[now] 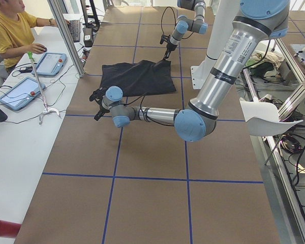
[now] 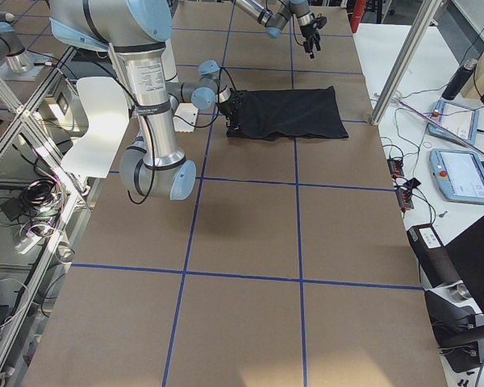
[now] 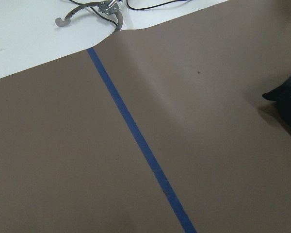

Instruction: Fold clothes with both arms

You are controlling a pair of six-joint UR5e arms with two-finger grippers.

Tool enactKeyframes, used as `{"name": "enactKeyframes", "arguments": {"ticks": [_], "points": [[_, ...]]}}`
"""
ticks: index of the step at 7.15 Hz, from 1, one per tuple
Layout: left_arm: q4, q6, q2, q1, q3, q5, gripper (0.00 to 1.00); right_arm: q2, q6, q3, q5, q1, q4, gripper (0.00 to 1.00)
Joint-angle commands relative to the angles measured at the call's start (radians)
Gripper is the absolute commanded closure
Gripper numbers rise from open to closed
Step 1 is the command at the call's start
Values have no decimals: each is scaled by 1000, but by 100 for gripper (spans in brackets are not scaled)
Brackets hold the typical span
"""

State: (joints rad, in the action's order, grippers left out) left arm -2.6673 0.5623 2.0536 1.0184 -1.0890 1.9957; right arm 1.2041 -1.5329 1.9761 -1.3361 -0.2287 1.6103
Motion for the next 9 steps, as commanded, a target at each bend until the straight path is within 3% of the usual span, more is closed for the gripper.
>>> {"name": "enactKeyframes", "arguments": {"ticks": [1,2,3,4,7,9], "points": [[-2,2,0,-1,0,0,0,64,1,18,6,8,-1,100],[0,4,0,-1,0,0,0,68,-1,10,8,20,-1,100],[0,4,0,-1,-3,2,0,60,3,3,9,23,-3,22],[6,27,2,-1,-21,5,0,39,10,19,9,-6,-4,0],[18,262,-70,-50,-215,23,0,-23,98,55,-70,-121,-9,0],[59,487,-204,-204,-485,11,0,70,117,55,-109,-124,-213,0]]}}
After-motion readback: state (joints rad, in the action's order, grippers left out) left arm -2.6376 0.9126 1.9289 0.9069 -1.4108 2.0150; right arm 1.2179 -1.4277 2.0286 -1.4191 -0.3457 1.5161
